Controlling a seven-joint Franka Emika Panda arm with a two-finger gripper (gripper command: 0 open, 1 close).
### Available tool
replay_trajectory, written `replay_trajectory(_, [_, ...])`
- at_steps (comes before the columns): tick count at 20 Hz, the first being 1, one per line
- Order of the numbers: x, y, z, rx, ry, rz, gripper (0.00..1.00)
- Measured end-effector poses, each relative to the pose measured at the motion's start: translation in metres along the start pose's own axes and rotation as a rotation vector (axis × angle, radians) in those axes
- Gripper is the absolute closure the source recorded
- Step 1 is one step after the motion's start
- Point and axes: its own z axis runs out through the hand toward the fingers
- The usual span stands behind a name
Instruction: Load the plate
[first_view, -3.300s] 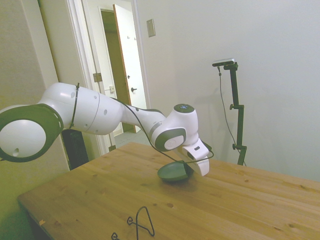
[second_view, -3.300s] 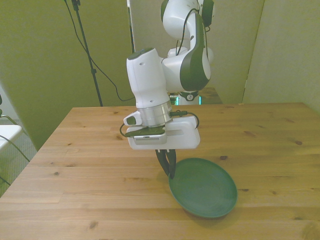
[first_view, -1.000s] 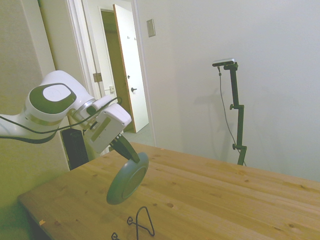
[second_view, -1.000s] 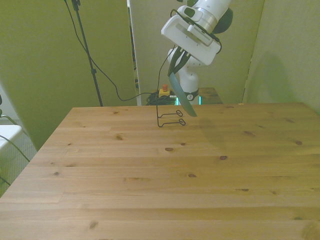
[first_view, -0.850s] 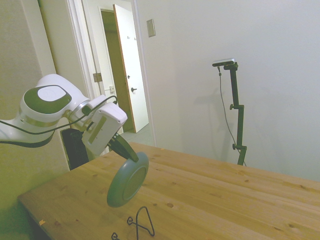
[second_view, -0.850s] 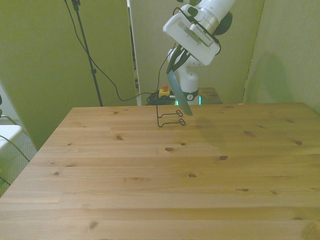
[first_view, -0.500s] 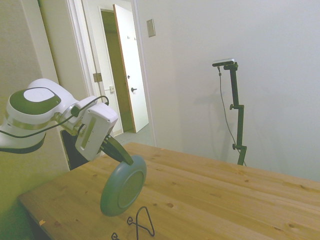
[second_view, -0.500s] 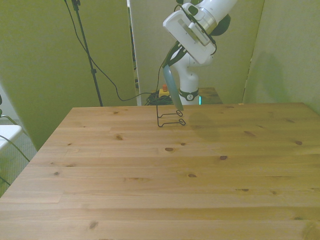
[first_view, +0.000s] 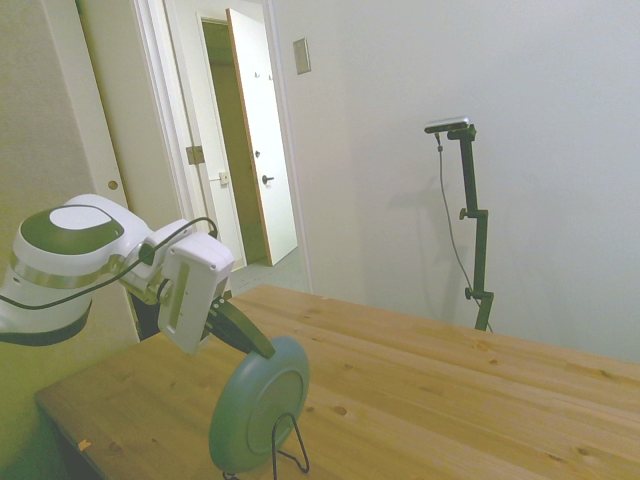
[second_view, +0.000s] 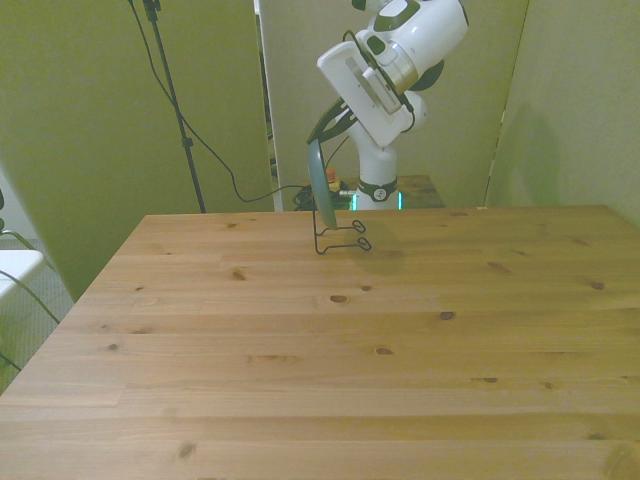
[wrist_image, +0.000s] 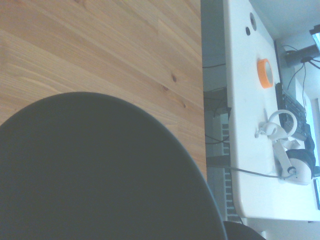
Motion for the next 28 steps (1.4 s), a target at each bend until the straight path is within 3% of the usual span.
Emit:
replay_trajectory(6, [-0.009,-0.016,0.003,0.008,-0.015,-0.005,1.00])
replay_trajectory(7, [-0.009,-0.017,0.004,0.010,-0.016,-0.005,0.00])
replay_trajectory(23, [-0.007,-0.013,0.005,0.039,-0.041,0.012,0.00])
replay_trajectory(28, [0.014,-0.010,-0.017,0.122,-0.130,0.080,0.00])
